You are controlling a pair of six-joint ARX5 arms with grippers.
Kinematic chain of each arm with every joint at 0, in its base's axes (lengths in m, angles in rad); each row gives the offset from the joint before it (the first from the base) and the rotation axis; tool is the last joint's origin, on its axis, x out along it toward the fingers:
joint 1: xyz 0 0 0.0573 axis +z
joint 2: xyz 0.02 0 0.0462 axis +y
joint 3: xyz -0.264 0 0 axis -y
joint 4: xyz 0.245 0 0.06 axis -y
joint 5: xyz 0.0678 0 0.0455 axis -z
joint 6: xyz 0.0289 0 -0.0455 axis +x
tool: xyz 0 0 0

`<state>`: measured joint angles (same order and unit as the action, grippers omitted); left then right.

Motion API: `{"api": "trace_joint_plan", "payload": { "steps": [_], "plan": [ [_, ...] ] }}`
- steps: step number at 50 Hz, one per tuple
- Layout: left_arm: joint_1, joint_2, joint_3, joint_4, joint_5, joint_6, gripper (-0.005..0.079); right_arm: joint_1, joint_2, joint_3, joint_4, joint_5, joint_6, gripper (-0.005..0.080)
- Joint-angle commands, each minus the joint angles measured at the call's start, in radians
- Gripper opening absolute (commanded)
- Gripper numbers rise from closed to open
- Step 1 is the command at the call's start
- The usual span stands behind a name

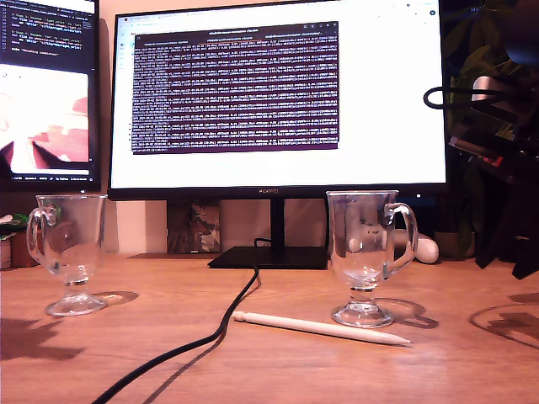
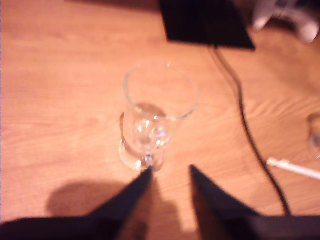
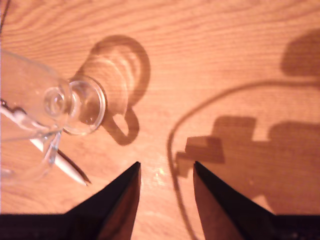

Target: Pick the small glass cups in front of you with each of your hands, and place them behind the white pen

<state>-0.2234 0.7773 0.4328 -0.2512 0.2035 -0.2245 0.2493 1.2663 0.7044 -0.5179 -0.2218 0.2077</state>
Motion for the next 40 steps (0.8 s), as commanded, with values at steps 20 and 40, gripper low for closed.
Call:
{"api": "trace_joint_plan", "payload": {
  "steps": [20, 40],
  "plan": [
    [-0.031, 0.259, 0.123, 0.013, -0.055, 0.076, 0.0297, -0.001, 0.0, 0.007, 0.037, 0.0, -0.007, 0.0304],
    [-0.055, 0.363, 0.133, 0.081, -0.053, 0.077, 0.0072, -0.001, 0.0, 0.007, 0.05, 0.0, -0.006, 0.0303]
  ]
}}
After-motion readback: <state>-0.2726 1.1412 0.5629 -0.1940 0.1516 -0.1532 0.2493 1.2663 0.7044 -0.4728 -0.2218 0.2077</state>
